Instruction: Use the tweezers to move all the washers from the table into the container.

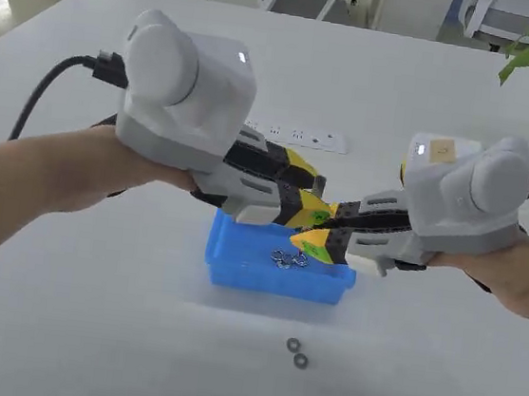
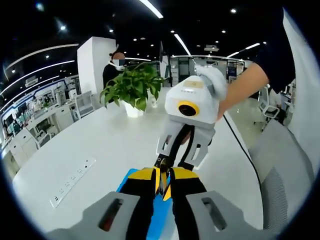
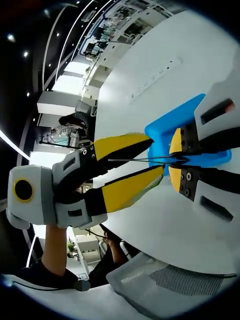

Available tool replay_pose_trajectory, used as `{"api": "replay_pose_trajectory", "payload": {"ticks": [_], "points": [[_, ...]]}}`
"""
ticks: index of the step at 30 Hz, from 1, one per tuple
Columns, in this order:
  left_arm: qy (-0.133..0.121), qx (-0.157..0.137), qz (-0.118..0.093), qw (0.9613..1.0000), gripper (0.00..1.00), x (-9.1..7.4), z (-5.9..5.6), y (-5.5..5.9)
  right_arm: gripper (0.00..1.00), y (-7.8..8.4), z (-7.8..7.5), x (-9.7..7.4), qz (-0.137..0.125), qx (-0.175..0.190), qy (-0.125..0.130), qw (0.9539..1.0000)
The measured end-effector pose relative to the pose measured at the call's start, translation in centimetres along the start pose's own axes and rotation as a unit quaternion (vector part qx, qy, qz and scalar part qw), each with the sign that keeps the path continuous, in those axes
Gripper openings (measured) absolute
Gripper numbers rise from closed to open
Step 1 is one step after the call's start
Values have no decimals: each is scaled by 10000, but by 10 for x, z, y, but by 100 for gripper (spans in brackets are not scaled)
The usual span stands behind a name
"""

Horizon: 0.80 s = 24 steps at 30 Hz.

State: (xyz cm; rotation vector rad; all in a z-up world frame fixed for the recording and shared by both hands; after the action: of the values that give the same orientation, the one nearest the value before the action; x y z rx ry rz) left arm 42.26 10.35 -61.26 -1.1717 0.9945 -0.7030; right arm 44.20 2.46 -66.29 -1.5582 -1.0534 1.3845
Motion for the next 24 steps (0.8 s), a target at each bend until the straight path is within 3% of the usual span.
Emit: {"api": "replay_pose_trajectory", "payload": {"ticks": [2,6,10,15,19,24], "points": [[40,104,34,9999,10,0,0,0,8,-1,0,0,-14,-10,-11,10000],[213,29,72,9997,9,-2,-3,0,8,-1,4,2,4,-49,-113,9999],[245,220,134,9994,8,-3,-2,1,8,-1,5,2,27,-58,-109,9999],[198,568,199,9980,6,-2,1,0,10,-1,-1,3,65,-135,51,9999],[132,619,213,9978,6,-1,5,0,12,0,-6,2,112,-161,255,9995],[175,688,206,9973,6,1,5,-3,26,4,-5,-3,172,-34,344,9993]]}}
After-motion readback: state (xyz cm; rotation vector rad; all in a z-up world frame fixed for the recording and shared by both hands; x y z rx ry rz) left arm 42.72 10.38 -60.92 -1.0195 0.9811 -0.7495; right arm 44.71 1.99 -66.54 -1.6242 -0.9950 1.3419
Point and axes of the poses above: the centre of the closed fingertips' face, and the gripper's own axes: x roughly forward along the fingers, z roughly to its left, y roughly out of its underside, the point moved 7 cm from there along -x, roughly backward along the fingers, and after that the axes turned 11 degrees about -z, right-handed, at the moved point
